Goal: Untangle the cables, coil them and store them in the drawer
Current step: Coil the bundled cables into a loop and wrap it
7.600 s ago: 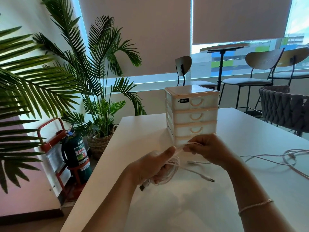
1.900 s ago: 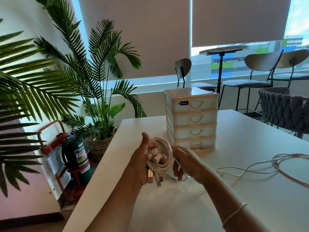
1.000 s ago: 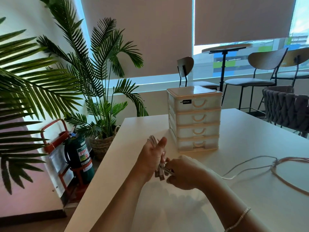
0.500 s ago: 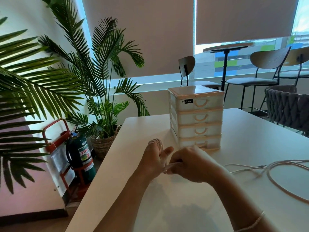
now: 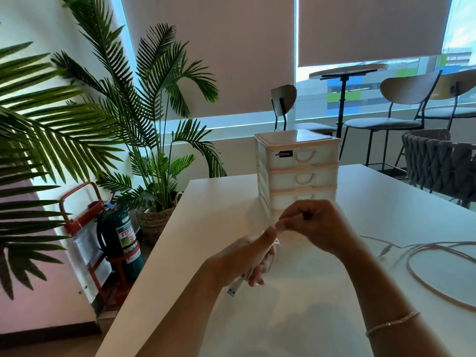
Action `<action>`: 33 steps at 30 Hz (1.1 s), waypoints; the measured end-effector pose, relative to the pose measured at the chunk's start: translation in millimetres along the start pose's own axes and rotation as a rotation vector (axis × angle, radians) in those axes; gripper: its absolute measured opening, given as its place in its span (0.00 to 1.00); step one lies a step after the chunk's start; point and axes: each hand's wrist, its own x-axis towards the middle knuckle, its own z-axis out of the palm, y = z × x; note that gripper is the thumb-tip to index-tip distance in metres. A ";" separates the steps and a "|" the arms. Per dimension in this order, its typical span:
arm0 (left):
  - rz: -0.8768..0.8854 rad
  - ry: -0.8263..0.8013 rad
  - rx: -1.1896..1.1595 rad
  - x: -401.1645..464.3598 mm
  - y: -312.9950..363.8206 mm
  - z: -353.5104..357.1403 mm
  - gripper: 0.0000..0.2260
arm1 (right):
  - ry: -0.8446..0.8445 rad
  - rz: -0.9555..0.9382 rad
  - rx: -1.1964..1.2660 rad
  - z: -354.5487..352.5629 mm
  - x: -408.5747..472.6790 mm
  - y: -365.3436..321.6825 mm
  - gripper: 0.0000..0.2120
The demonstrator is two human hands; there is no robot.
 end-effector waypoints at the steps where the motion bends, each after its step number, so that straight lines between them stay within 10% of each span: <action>1: 0.029 -0.001 0.006 -1.2 1.4 2.7 0.47 | 0.011 0.008 0.028 -2.0 0.4 2.2 0.09; 9: -0.055 0.056 -0.103 -3.3 8.7 12.0 0.29 | 0.092 0.168 -0.122 7.4 6.1 5.9 0.15; 22: -0.111 0.260 -0.235 -5.0 10.1 0.8 0.25 | -0.126 0.214 0.444 -7.9 -1.3 6.8 0.19; 33: -0.121 0.243 -0.218 -4.9 9.3 0.0 0.26 | 0.006 0.081 0.090 8.3 5.3 11.3 0.05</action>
